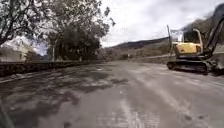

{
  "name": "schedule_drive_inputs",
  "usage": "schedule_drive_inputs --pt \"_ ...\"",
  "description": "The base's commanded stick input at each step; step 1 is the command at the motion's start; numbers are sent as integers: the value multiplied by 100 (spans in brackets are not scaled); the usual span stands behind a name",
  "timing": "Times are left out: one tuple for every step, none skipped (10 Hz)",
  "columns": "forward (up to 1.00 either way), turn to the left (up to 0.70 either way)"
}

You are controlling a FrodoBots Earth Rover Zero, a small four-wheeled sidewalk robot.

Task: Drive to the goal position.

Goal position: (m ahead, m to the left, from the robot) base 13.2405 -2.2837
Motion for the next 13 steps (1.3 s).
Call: schedule_drive_inputs --pt "70 0" --pt "70 0" --pt "70 0" --pt "70 0" --pt "70 0" --pt "70 0" --pt "70 0" --pt "70 0" --pt "70 0" --pt "70 0" --pt "70 0" --pt "70 0" --pt "70 0"
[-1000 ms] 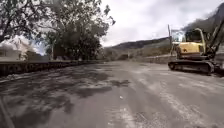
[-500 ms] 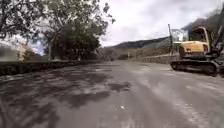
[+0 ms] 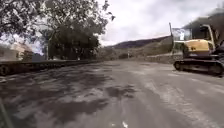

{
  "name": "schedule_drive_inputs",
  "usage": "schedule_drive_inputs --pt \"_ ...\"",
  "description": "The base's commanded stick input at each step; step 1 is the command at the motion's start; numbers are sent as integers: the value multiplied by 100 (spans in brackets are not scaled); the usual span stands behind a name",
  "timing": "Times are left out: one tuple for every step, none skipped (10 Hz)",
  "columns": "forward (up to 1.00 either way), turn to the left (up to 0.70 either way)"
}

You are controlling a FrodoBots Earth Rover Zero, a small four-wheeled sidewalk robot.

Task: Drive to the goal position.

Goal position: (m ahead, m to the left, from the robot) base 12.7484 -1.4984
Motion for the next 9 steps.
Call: schedule_drive_inputs --pt "70 0" --pt "70 0" --pt "70 0" --pt "70 0" --pt "70 0" --pt "70 0" --pt "70 0" --pt "70 0" --pt "70 0"
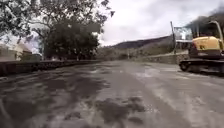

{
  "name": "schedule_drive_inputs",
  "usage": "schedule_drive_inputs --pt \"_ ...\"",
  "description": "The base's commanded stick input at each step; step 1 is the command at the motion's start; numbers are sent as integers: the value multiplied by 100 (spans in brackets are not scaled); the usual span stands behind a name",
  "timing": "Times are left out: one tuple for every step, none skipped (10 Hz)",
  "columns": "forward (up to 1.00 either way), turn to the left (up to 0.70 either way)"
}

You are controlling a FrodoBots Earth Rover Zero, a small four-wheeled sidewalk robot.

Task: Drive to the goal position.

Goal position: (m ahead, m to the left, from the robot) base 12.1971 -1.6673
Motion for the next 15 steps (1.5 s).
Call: schedule_drive_inputs --pt "70 0" --pt "70 0" --pt "70 0" --pt "70 0" --pt "70 0" --pt "70 0" --pt "70 0" --pt "70 0" --pt "70 0" --pt "70 0" --pt "70 0" --pt "70 0" --pt "70 0" --pt "70 0" --pt "70 0"
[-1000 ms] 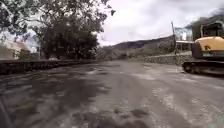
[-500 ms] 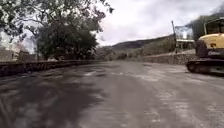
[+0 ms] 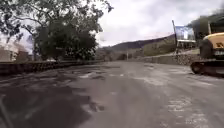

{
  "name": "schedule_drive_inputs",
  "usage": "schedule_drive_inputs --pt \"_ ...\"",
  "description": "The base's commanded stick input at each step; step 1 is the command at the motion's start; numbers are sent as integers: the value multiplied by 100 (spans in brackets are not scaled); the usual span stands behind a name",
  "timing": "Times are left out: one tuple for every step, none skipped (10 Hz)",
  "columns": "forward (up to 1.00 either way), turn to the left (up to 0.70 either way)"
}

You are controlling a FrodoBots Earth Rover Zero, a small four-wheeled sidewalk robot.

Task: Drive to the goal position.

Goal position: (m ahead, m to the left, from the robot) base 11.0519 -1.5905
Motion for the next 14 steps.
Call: schedule_drive_inputs --pt "70 0" --pt "70 0" --pt "70 0" --pt "70 0" --pt "70 0" --pt "70 0" --pt "70 0" --pt "70 0" --pt "70 0" --pt "70 0" --pt "70 0" --pt "70 0" --pt "70 0" --pt "70 0"
